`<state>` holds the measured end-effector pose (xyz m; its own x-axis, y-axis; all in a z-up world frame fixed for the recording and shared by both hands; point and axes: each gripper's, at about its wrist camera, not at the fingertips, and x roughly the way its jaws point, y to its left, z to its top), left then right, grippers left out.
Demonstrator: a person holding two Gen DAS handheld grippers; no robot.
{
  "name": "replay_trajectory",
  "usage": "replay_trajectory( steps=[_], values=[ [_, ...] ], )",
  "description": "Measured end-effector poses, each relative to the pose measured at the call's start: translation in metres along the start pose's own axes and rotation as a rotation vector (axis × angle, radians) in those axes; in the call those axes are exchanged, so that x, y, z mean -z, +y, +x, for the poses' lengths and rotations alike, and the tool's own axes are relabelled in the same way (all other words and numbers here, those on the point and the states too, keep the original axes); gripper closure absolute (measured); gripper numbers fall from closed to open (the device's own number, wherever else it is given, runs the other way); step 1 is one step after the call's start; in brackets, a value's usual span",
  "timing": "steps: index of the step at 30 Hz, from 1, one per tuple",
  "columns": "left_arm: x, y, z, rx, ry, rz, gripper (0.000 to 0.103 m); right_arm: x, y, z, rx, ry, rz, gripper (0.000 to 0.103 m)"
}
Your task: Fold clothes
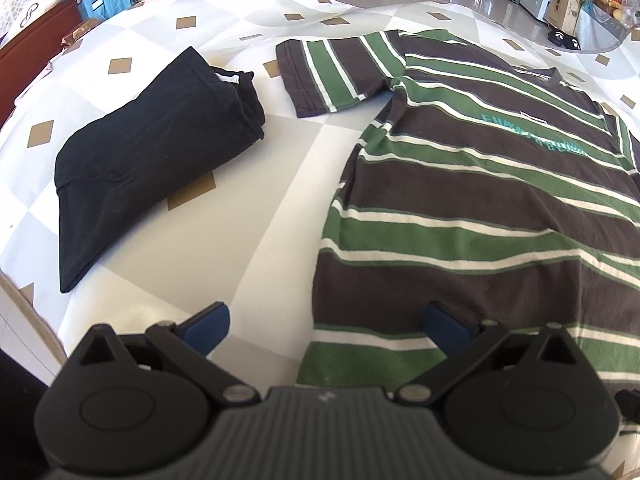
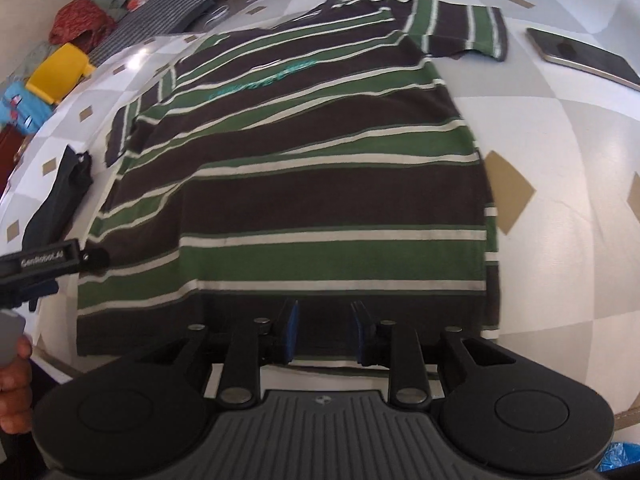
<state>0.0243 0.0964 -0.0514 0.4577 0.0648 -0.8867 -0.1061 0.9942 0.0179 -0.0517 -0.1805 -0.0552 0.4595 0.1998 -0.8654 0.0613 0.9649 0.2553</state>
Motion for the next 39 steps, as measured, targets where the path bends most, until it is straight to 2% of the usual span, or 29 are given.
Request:
replay_trajectory(
  steps=[3, 11, 14, 17, 24, 29, 39],
  values=[
    [-0.001, 0.009, -0.003, 0.005, -0.007, -0.032, 0.000, 0.005, 0.020, 0.005, -0.055, 0.027, -0.061, 0.075],
    [-0.003, 0.038, -0.015, -0.007, -0.056, -0.122, 0.000, 0.019, 0.072, 0.016, -0.271, 0.083, -0.212, 0.072],
    [-0.003, 0.046, -0.017, -0.010, -0.061, -0.140, 0.000, 0.028, 0.092, 0.024, -0.305, 0.124, -0.279, 0.070],
    [-0.002, 0.050, -0.018, -0.011, -0.062, -0.143, 0.000, 0.035, 0.106, 0.033, -0.295, 0.142, -0.338, 0.069],
    [0.000, 0.055, -0.022, -0.013, -0.074, -0.136, 0.000, 0.036, 0.116, 0.042, -0.264, 0.110, -0.401, 0.069],
    [0.000, 0.058, -0.023, -0.009, -0.071, -0.140, 0.000, 0.030, 0.118, 0.036, -0.263, 0.038, -0.408, 0.069],
    [0.004, 0.057, -0.027, 0.014, -0.073, -0.132, 0.000, 0.022, 0.122, 0.027, -0.186, -0.131, -0.494, 0.069]
  ],
)
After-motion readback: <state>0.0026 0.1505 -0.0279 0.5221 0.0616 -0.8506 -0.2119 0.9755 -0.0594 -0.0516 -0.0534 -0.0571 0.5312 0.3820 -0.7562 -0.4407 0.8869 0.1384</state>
